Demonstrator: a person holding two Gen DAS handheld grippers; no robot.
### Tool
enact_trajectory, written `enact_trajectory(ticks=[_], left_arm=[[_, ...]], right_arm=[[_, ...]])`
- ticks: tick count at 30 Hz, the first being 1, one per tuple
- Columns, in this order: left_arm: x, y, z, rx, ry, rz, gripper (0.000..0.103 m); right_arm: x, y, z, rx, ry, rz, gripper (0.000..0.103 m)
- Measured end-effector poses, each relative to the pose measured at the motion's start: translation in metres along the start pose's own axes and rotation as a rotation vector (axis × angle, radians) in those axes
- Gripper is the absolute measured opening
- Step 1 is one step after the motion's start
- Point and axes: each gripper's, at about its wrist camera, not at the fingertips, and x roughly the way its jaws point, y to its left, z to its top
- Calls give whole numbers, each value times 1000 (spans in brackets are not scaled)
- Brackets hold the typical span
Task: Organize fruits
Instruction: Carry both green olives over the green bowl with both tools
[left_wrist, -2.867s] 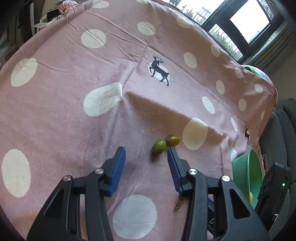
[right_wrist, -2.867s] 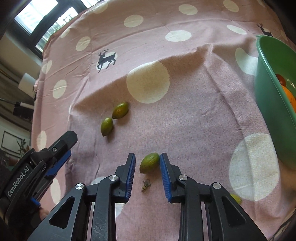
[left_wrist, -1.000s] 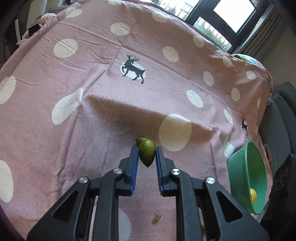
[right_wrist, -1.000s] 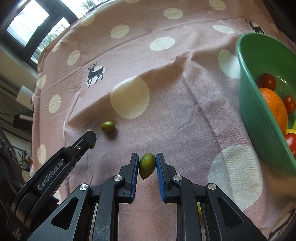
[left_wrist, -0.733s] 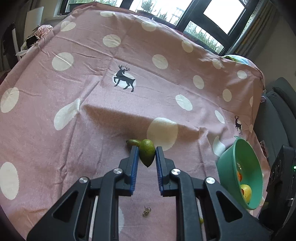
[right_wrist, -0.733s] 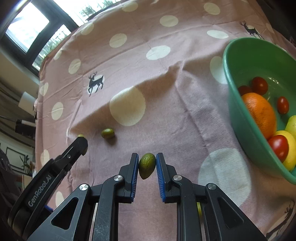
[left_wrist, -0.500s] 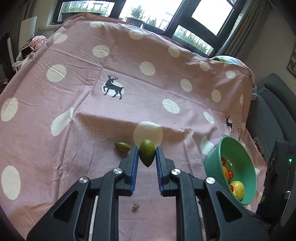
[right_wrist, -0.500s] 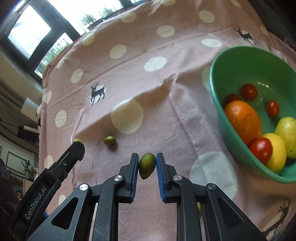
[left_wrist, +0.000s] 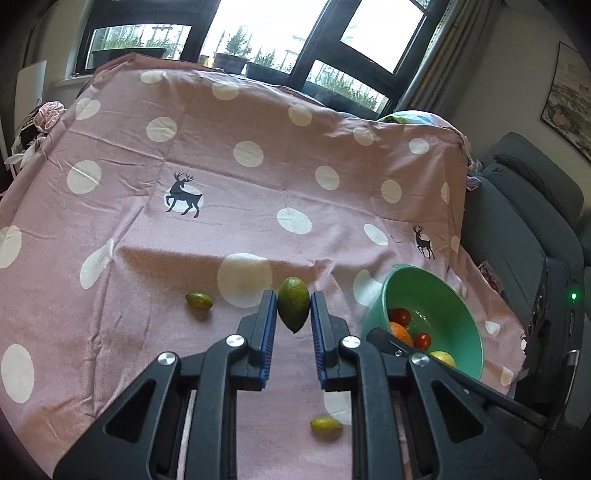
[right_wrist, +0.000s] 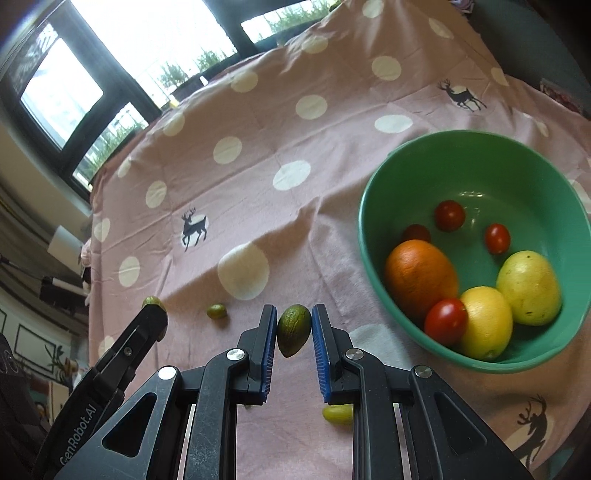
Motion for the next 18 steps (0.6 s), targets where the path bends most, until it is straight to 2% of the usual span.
enact_trajectory(ticks=[18], left_arm=[[2, -63, -14, 125, 6, -165, 18]], right_arm=[[-45, -52, 13, 140, -136, -45, 21]])
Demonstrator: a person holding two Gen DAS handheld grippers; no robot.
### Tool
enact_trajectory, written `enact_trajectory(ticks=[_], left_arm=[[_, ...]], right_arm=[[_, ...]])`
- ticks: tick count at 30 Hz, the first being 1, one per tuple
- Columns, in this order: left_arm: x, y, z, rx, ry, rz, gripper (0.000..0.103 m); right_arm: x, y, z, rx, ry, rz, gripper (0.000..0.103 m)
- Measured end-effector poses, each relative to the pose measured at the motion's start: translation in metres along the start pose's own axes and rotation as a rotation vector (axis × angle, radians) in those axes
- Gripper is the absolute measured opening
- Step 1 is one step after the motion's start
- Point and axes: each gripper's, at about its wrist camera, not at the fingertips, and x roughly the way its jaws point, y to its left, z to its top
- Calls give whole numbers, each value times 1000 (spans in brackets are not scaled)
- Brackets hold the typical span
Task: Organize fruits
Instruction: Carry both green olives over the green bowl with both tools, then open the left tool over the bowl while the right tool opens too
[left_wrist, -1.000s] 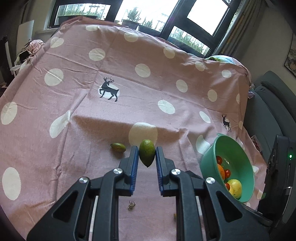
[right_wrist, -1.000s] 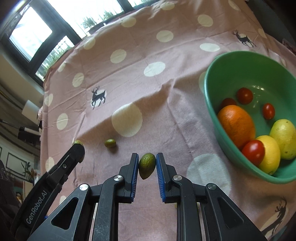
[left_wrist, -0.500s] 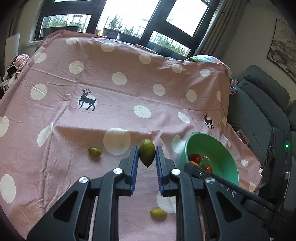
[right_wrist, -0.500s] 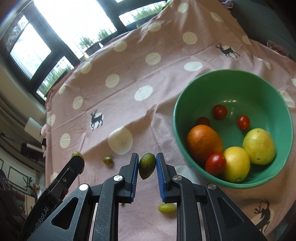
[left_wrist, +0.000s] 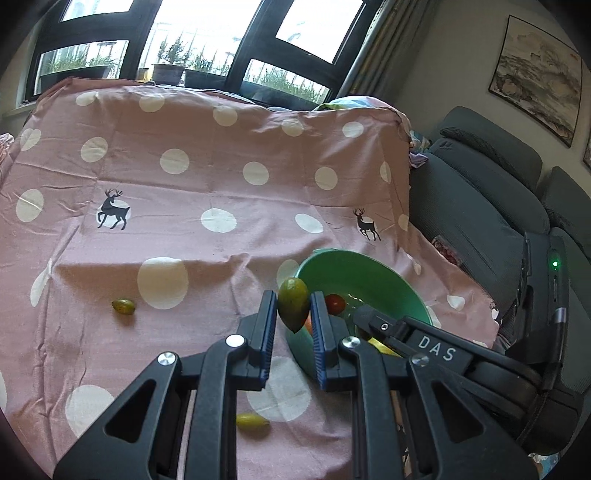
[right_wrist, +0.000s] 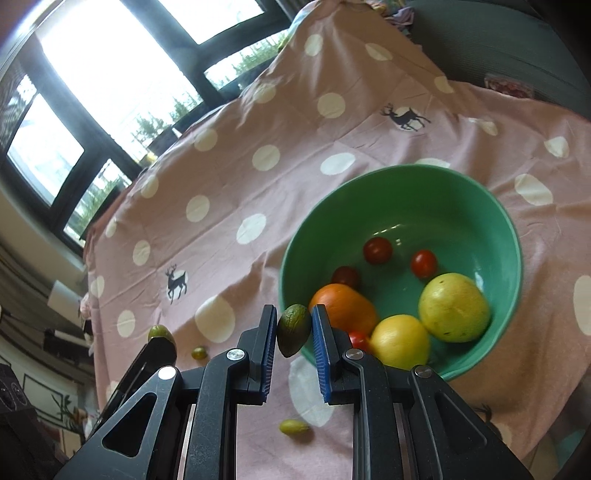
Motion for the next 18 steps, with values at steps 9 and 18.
enact_trajectory(ticks=[9, 18], left_arm=[[16, -19, -3, 19, 33, -87, 18], [47, -43, -11, 41, 117, -180, 18]], right_arm=[[-12, -32, 8, 77, -35, -36, 21], [-17, -61, 16, 129, -54, -122, 21]])
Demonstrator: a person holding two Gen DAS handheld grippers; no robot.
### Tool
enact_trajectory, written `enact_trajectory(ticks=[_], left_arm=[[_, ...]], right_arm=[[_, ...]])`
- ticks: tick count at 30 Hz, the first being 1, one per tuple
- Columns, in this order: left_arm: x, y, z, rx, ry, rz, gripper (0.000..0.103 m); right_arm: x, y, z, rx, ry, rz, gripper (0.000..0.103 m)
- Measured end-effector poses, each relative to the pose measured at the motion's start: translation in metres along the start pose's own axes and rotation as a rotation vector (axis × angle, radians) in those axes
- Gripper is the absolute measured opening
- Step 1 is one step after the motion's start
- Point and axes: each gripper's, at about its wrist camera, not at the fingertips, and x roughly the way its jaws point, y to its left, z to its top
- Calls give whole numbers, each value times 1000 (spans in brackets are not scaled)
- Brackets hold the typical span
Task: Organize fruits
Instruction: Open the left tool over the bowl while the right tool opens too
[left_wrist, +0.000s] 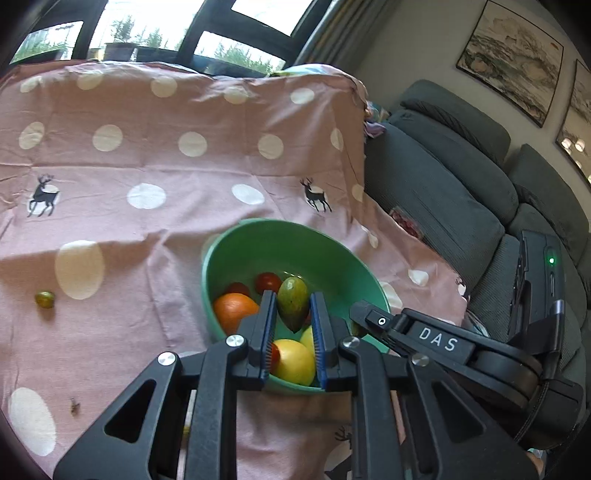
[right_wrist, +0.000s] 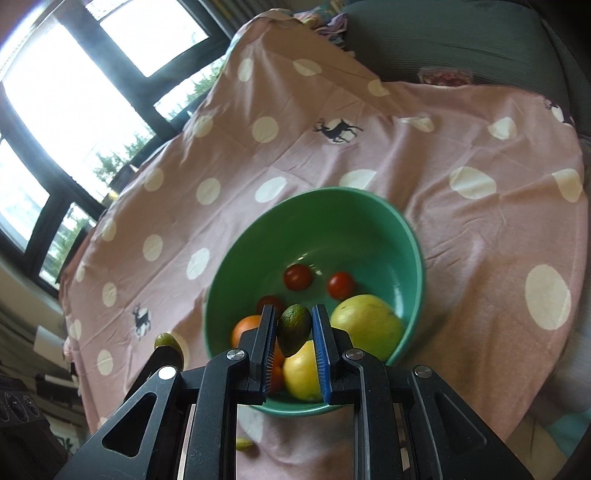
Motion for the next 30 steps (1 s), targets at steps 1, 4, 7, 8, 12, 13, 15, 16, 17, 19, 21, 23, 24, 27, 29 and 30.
enact_trajectory(ticks=[1, 4, 7, 8, 12, 13, 15, 16, 17, 19, 21, 23, 24, 27, 29, 30], left_arm=[[3, 0, 0, -2, 13, -19, 18], [13, -1, -1, -10, 40, -62, 18], [21, -5, -3, 4, 54, -48, 18], [24, -5, -3, -1, 64, -54, 18], [31, -5, -5, 5, 84, -61, 18], [32, -5, -5, 5, 82, -54, 18], [33, -1, -4, -9, 78, -39, 20], [33, 1, -3, -18, 77, -39, 25], [31, 5, -3, -32, 73, -41, 34], [26, 11, -1, -54, 56, -43, 48], [19, 18, 1, -68, 38, -29, 55], [8, 28, 4, -99, 16, -9, 60], [2, 34, 5, -117, 5, 3, 61], [-20, 61, 9, -194, -36, 60, 66], [-38, 83, 11, -253, -63, 127, 67], [-45, 91, 11, -275, -74, 156, 68]], right_arm=[[0, -3, 1, 5, -1, -8, 21], [3, -12, 4, 24, 11, -2, 21], [6, -17, 5, 22, 22, -3, 21], [7, -18, 6, 21, 23, -2, 21], [10, -23, 9, 37, 34, 3, 21], [11, -23, 9, 36, 35, 1, 21], [12, -22, 9, 32, 41, 10, 21], [12, -23, 9, 32, 43, 17, 21], [11, -22, 9, 30, 42, 27, 21], [11, -19, 8, 25, 41, 37, 21], [9, -16, 8, 20, 43, 49, 21], [9, -13, 7, 12, 53, 58, 21], [8, -11, 7, 7, 55, 60, 21], [8, -5, 4, -26, 71, 58, 22], [8, 4, 1, -69, 91, 71, 22], [8, 10, -2, -97, 107, 84, 22]])
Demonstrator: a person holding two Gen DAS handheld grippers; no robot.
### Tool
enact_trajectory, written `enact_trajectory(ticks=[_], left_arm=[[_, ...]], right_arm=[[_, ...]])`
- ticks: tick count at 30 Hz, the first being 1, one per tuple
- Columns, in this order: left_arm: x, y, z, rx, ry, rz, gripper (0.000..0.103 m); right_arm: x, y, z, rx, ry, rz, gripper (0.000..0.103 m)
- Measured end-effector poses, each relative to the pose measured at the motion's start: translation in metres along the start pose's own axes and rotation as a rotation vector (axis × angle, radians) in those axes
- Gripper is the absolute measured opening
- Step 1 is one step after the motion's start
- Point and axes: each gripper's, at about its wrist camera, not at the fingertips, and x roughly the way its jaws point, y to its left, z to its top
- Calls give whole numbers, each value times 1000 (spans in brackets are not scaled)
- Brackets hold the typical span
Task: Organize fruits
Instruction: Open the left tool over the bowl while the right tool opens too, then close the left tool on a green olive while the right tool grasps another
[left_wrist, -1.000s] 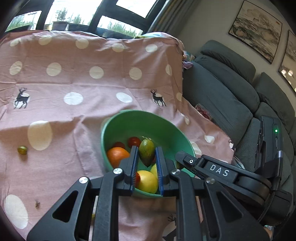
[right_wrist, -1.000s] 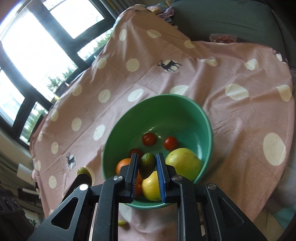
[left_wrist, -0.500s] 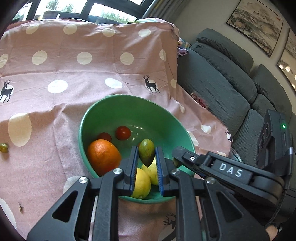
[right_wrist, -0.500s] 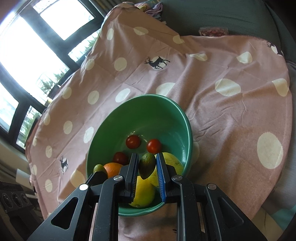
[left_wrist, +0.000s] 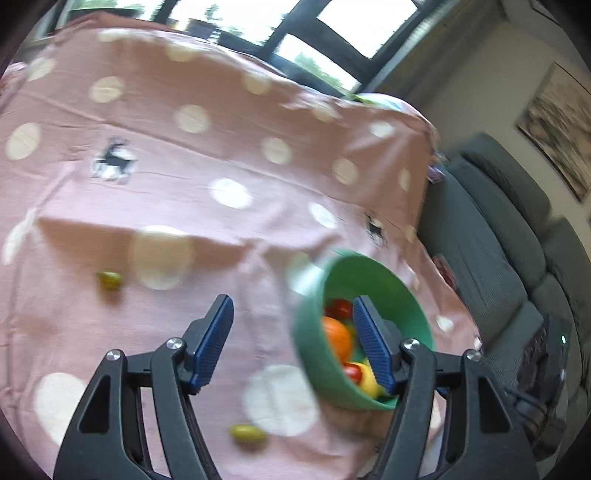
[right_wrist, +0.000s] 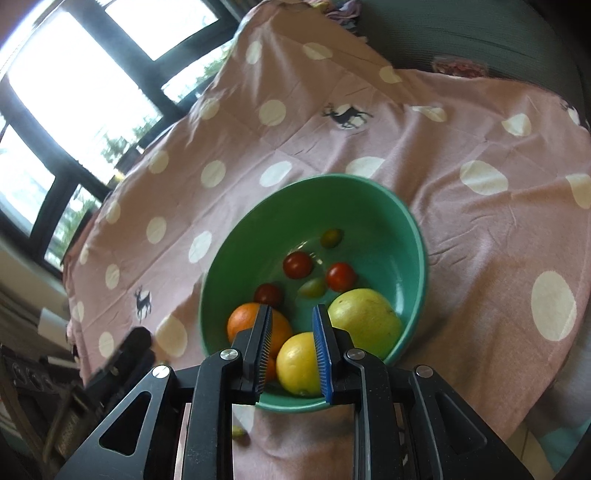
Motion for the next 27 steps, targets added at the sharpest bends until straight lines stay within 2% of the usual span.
enact_trajectory(ticks=[5, 8, 13, 16, 22, 27], left_arm=[[-26, 59, 14, -106, -54, 190, 68], [-30, 95, 16, -184, -40, 274, 67], [-27, 126, 16, -253, -7, 320, 66], [-20, 129, 15, -258, 21, 304, 66], [12, 126, 15, -222, 89, 314, 63], [30, 129, 14, -232, 128, 325, 53]], right_arm=[[11, 41, -18, -162, 86, 43, 23], [22, 64, -31, -225, 131, 58, 23], [49, 92, -57, -350, 240, 56, 23], [65, 96, -74, -402, 314, 13, 23], [74, 92, -91, -470, 357, -47, 23], [77, 90, -94, -489, 388, -44, 23]])
